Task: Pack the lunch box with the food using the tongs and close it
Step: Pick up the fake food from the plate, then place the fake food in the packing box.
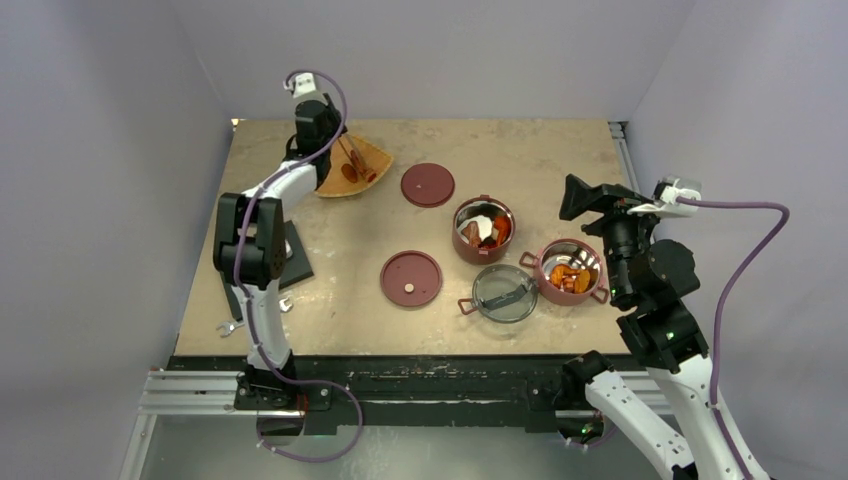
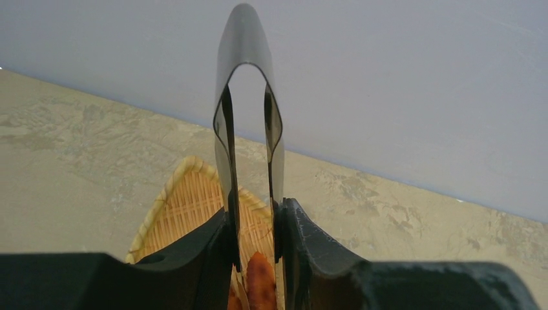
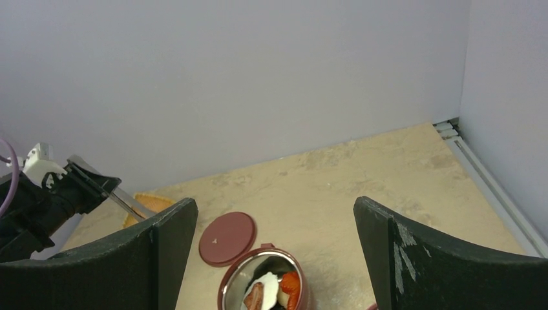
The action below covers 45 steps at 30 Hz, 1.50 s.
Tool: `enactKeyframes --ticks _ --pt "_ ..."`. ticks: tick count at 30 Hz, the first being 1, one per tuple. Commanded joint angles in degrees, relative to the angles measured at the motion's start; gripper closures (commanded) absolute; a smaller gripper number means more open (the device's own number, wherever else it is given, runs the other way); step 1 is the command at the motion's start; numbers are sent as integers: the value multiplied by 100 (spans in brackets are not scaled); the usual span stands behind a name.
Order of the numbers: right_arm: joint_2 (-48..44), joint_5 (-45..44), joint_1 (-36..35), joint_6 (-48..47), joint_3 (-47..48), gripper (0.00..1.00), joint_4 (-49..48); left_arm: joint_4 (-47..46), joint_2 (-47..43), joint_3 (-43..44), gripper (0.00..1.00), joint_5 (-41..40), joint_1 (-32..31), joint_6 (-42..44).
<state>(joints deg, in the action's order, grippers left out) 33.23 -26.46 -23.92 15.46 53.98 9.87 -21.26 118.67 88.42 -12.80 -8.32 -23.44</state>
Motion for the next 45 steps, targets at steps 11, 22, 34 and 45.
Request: enactKeyframes --ticks 11,22,34,45 --pt "-52 47 24 -11 31 5 -175 -667 -2234 -1491 86 391 24 -517" --pt "-130 -47 26 -391 16 5 -480 -164 -3607 -2204 87 952 -1570 -1032" --pt "-205 -55 23 -413 58 6 -466 -1005 -3209 -2370 87 342 -3832 -1825" --pt "-267 29 21 -316 120 5 -378 -1389 -1242 -887 87 321 -4883 -1881"
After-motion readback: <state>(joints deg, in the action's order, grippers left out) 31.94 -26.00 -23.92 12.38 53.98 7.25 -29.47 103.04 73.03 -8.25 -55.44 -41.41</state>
